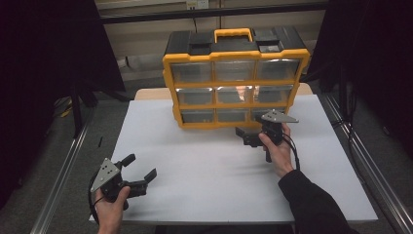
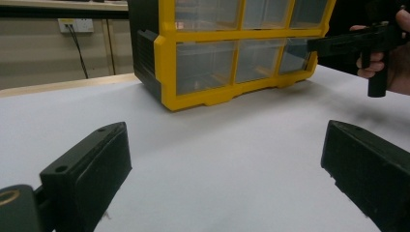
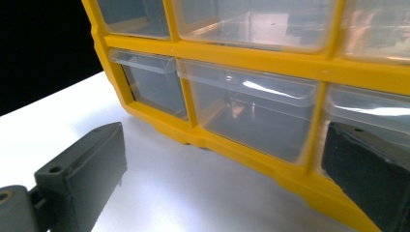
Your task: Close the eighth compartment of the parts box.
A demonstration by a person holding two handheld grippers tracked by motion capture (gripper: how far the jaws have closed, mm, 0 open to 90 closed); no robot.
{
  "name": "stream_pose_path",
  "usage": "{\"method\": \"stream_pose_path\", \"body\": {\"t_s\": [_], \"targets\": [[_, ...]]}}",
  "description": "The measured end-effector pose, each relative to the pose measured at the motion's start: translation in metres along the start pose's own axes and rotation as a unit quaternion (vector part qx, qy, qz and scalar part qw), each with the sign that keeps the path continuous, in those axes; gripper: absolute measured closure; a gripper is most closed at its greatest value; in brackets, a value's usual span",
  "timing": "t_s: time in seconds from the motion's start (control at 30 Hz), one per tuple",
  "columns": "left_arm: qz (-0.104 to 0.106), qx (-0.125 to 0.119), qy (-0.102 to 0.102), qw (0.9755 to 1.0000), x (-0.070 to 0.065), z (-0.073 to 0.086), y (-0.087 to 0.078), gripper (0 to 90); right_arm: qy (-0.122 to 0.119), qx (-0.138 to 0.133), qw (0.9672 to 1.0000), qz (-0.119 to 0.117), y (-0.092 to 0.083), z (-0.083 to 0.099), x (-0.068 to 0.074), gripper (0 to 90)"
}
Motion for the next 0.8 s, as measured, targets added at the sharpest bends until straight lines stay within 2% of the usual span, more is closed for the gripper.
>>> {"method": "stream_pose_path", "body": {"t_s": [0.07,0.3,0.5,0.7,0.73,0.8], "targets": [[0.001,0.005,0.007,1.0000,0.000,0.000,0.000,3.5,0.002,-0.009,0.9999,0.008,-0.007,0.000,-0.004,1.6],[0.004,-0.001,0.000,1.0000,0.000,0.000,0.000,3.5,-0.002,-0.020,0.9992,0.035,-0.027,0.004,-0.014,1.6],[0.001,0.000,0.001,1.0000,0.001,0.000,0.000,3.4,0.003,-0.025,0.9991,0.033,-0.042,0.003,-0.019,1.6],[0.007,-0.005,-0.002,1.0000,0.000,0.000,-0.001,3.1,-0.004,-0.021,0.9990,0.040,-0.052,0.006,-0.020,1.5],[0.007,-0.003,0.007,0.9999,0.000,-0.001,-0.001,3.1,-0.008,-0.024,0.9989,0.039,-0.058,0.006,-0.020,1.7],[0.008,-0.004,0.002,1.0000,0.000,-0.001,0.000,3.1,-0.007,-0.025,0.9988,0.041,-0.064,0.008,-0.021,1.8]]}}
Point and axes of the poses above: each handheld gripper's, and its own axes: y roughly forward along the jaws, z roughly out of its underside, x roughly to its left, the point moved 7 cm from there along y, roughly forward along the jaws, and after that the axes turned 8 degrees about z, right-handed, at the moved point
